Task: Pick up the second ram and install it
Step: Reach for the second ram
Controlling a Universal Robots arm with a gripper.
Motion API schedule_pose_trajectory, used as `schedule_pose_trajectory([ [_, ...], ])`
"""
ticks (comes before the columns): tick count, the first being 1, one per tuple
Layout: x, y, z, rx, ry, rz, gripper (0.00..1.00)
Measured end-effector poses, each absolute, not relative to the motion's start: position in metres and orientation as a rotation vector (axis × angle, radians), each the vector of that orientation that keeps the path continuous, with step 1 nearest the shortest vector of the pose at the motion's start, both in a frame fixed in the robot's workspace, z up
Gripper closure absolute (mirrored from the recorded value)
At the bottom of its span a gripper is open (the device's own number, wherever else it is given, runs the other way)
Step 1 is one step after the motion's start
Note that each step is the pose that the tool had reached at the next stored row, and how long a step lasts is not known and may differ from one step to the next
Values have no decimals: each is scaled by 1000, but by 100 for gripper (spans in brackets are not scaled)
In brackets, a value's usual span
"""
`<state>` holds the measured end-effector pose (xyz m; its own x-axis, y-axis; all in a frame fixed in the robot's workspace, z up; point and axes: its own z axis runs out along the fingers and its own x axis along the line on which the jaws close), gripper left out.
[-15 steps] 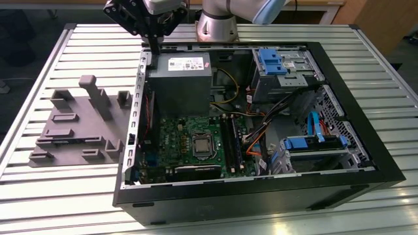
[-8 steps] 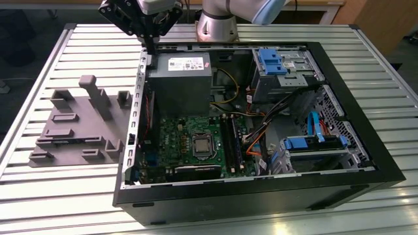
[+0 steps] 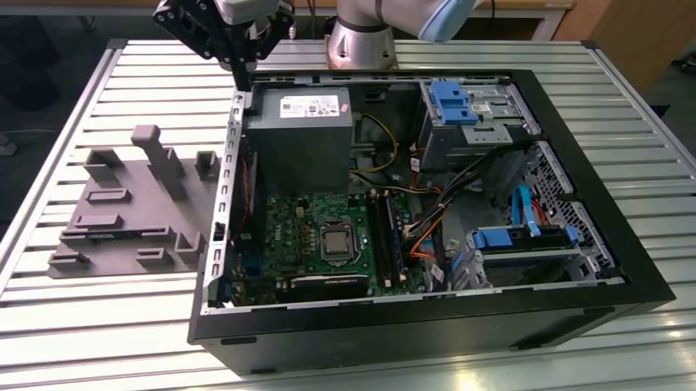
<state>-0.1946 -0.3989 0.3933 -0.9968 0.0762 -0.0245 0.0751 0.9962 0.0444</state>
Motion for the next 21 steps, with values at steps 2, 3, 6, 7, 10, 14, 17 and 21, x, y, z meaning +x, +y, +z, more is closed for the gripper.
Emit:
schedule_pose_trajectory([
  [2,-197,-399,393,118,3112,68,89],
  [3,-198,-399,393,118,3112,68,89],
  [6,-201,-399,393,118,3112,68,89],
  [7,-203,-399,393,118,3112,68,89],
  [10,-206,-399,393,118,3113,68,89],
  [14,-211,-399,393,118,3113,68,89],
  [17,-215,-399,393,118,3113,68,89],
  [21,-220,-399,393,118,3112,68,89],
])
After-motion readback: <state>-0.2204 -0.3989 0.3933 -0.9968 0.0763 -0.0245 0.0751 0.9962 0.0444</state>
